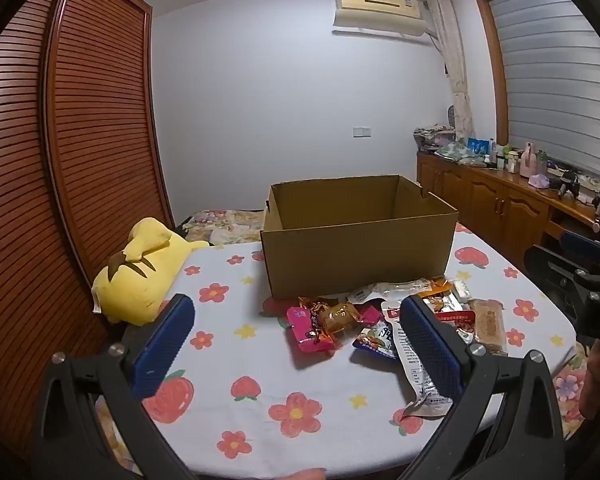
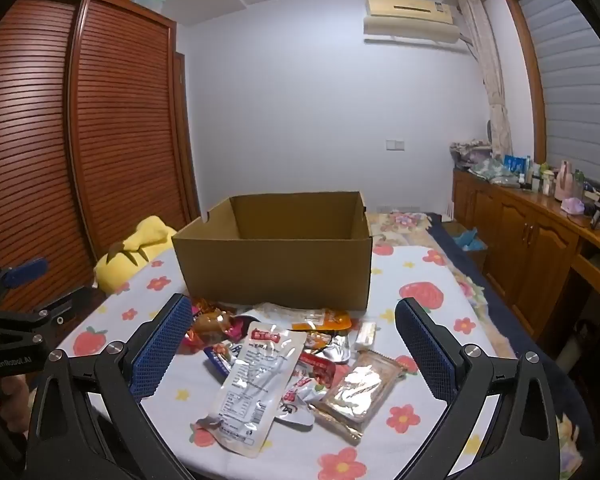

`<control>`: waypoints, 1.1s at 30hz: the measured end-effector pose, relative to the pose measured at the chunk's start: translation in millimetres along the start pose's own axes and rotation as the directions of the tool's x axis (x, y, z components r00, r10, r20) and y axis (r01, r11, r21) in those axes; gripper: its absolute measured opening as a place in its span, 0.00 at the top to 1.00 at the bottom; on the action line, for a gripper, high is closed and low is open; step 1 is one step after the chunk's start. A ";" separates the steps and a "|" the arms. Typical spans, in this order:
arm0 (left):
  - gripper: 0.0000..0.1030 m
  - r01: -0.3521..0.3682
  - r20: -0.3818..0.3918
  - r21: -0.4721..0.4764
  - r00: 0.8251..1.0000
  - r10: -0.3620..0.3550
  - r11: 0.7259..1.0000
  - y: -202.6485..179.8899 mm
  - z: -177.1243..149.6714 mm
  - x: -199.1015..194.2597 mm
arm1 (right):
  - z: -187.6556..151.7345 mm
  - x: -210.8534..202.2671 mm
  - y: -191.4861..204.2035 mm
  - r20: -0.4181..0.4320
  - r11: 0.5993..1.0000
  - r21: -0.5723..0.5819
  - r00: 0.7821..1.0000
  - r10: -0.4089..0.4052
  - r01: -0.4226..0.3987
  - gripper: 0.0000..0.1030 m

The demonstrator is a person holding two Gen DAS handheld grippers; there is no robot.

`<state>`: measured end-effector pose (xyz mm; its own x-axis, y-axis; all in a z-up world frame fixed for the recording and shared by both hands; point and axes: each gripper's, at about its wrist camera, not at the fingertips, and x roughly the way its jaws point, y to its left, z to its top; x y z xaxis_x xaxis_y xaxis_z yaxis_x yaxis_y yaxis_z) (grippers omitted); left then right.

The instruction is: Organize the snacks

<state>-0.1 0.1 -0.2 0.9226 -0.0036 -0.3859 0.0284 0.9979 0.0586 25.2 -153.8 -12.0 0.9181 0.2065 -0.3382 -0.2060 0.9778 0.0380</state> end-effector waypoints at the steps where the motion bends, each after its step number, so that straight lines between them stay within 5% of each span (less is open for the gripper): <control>1: 0.00 0.002 0.000 0.001 1.000 -0.002 1.000 -0.1 -0.2 -0.2 | 0.0 -0.1 0.0 0.001 1.000 0.002 1.000 0.001 -0.001 0.00; 33: 0.00 0.004 -0.005 0.006 1.000 -0.004 1.000 -2.1 -1.3 0.3 | -0.1 -2.3 0.6 -0.004 1.000 0.003 1.000 0.003 -0.003 0.00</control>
<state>-0.3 -1.9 -1.6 0.9204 -0.0069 -0.3910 0.0341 0.9974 0.0628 22.9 -153.6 -11.3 0.9163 0.2091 -0.3416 -0.2074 0.9774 0.0419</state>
